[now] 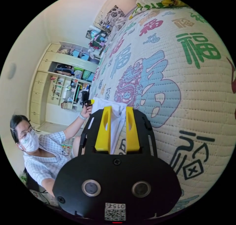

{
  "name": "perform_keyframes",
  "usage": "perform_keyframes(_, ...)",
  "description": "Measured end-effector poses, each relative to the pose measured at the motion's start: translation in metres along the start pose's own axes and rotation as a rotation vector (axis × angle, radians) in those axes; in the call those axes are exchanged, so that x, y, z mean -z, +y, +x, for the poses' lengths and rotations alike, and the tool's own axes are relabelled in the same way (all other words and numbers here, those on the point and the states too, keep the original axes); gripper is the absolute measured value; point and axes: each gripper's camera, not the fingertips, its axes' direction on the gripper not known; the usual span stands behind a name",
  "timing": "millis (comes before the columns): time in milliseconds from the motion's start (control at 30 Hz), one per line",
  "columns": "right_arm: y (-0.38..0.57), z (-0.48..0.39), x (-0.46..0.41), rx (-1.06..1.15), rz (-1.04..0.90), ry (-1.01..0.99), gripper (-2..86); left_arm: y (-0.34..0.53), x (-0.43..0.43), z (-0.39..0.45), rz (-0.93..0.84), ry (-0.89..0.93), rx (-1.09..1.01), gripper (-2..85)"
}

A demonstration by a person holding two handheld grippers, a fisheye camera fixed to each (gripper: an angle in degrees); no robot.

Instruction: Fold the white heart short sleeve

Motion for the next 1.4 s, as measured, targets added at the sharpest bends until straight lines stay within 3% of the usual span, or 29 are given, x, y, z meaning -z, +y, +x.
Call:
perform_keyframes(167, 0.002, -0.013, -0.011, 0.003, -0.016, -0.054, 6.0, 0.014, -0.004, 0.014, -0.025, -0.005, 0.002, 2.8)
perform_keyframes(267, 0.011, -0.042, 0.002, 0.101, 0.014, -0.024, 5.5, 0.03, 0.0, 0.05, -0.02, -0.005, -0.11, 1.7)
perform_keyframes(400, 0.048, -0.104, 0.025, 0.331, -0.012, 0.06, 5.2, 0.077, 0.004, 0.127, -0.049, 0.0, -0.381, 1.1)
perform_keyframes(533, 0.105, -0.159, 0.019, 0.493, -0.129, 0.209, 4.6, 0.154, -0.019, 0.201, -0.165, -0.114, -0.643, 1.1)
perform_keyframes(833, 0.202, -0.175, -0.049, 0.44, -0.394, 0.388, 3.6, 0.274, -0.121, 0.244, -0.589, -0.321, -0.784, 1.8)
perform_keyframes(1033, 0.231, -0.169, -0.066, 0.323, -0.354, 0.427, 5.1, 0.306, -0.17, 0.273, -0.776, -0.479, -0.905, 4.5)
perform_keyframes(1200, 0.243, -0.198, -0.051, 0.306, -0.306, 0.534, 6.2, 0.309, -0.162, 0.296, -0.875, -0.466, -0.908, 2.1)
perform_keyframes(1300, 0.238, -0.225, -0.049, 0.354, -0.204, 0.575, 6.7, 0.288, -0.143, 0.31, -0.745, -0.377, -0.836, 0.4)
perform_keyframes(1400, 0.22, -0.233, -0.067, 0.386, -0.136, 0.433, 5.6, 0.257, -0.143, 0.309, -0.588, -0.278, -0.712, -0.1)
